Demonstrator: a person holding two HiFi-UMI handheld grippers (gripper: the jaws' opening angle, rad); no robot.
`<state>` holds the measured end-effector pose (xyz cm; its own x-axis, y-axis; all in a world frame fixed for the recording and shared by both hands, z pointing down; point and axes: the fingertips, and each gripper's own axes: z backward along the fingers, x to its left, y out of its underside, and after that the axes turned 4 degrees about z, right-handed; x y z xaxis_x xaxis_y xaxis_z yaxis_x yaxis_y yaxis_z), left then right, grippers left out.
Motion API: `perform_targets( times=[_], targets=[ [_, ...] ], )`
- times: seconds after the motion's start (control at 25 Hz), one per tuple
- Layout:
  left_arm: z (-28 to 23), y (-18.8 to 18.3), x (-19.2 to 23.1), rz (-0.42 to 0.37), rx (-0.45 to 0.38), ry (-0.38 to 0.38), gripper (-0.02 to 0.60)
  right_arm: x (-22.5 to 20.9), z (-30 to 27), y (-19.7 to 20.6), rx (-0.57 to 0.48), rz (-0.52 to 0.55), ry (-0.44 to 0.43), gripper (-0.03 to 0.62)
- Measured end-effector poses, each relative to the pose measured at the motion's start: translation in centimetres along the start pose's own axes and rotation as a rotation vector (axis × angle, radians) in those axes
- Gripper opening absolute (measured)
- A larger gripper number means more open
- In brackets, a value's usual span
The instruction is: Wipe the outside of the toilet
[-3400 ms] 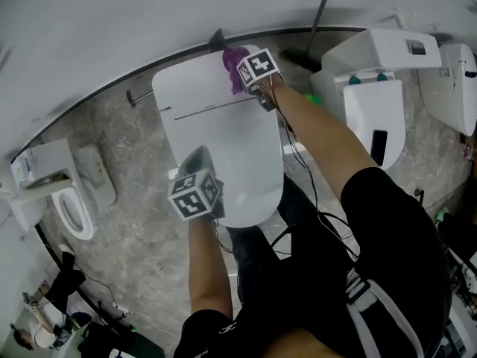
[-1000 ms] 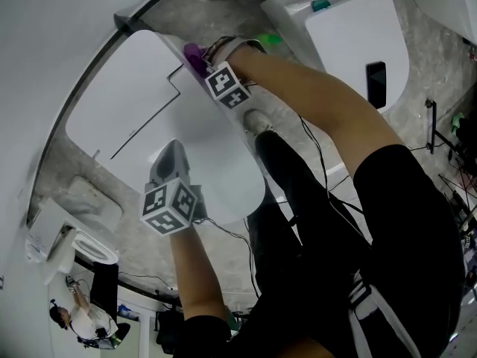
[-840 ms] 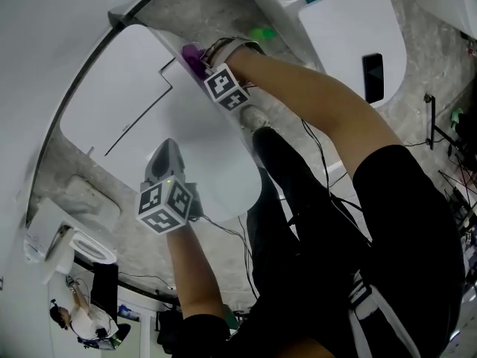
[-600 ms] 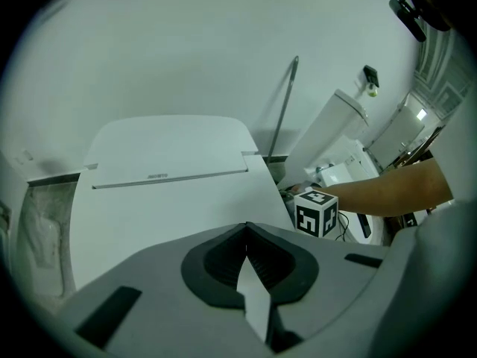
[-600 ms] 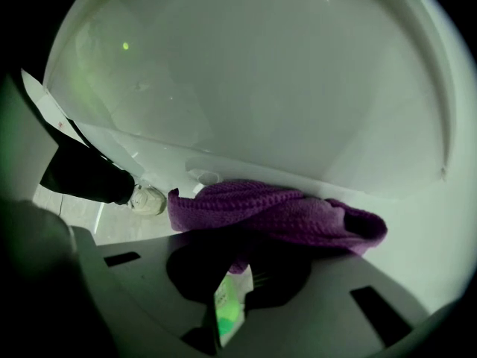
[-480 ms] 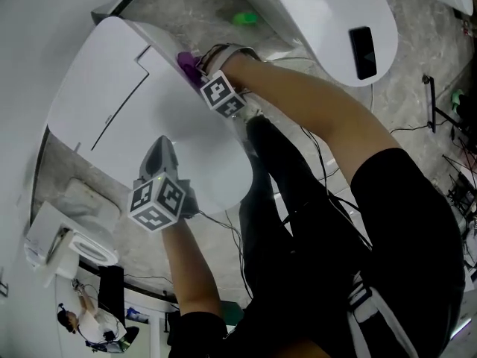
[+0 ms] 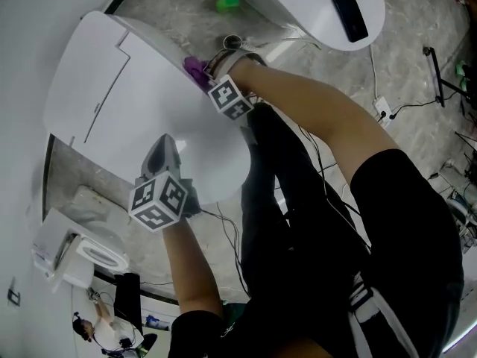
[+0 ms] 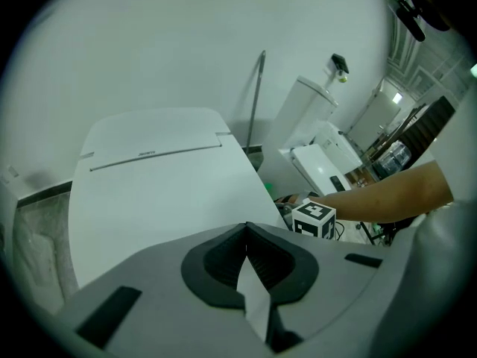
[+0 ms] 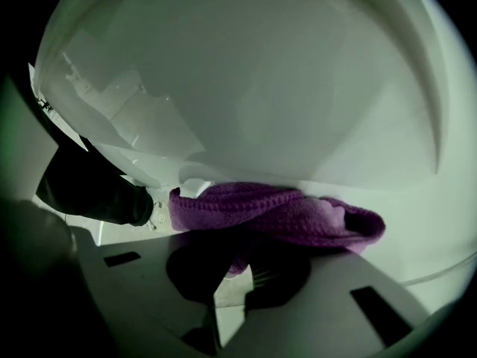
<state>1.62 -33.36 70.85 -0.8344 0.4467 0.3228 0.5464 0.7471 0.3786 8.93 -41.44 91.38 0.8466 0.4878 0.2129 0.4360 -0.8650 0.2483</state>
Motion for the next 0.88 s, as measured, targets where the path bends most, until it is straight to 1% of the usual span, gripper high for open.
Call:
perform_targets(
  times=[0.24,0.4,0.48,0.6,0.76,0.88],
  targets=[
    [1.6,3.9,0.4,-0.039,0.011,0.018,0.009,5.0,0.3,-1.7,-0.007,-0.071,0.001,0.041],
    [2.8,6.9,0.1,-0.073,0.027,0.024,0.009,8.9,0.7,-3.0,-0.011,-0.118,0.017,0.041],
    [3.2,8.4,-0.2,-0.083,0.032,0.028,0.009,10.8,0.7,-3.4,0.006,-0.149,0.037,0.041],
    [3.9,10.4,-0.5,-0.082,0.035,0.028,0.009,12.8,1.0,-4.3,0.036,-0.184,0.075,0.041],
    [4.7,13.0,-2.5,-0.067,0.042,0.025,0.009,16.0,2.1,-5.3,0.028,-0.203,0.076,0.041],
    [5.4,15.1,-4.3,-0.049,0.029,0.025,0.009,18.1,3.0,-6.0,0.036,-0.212,0.078,0.041]
  ],
)
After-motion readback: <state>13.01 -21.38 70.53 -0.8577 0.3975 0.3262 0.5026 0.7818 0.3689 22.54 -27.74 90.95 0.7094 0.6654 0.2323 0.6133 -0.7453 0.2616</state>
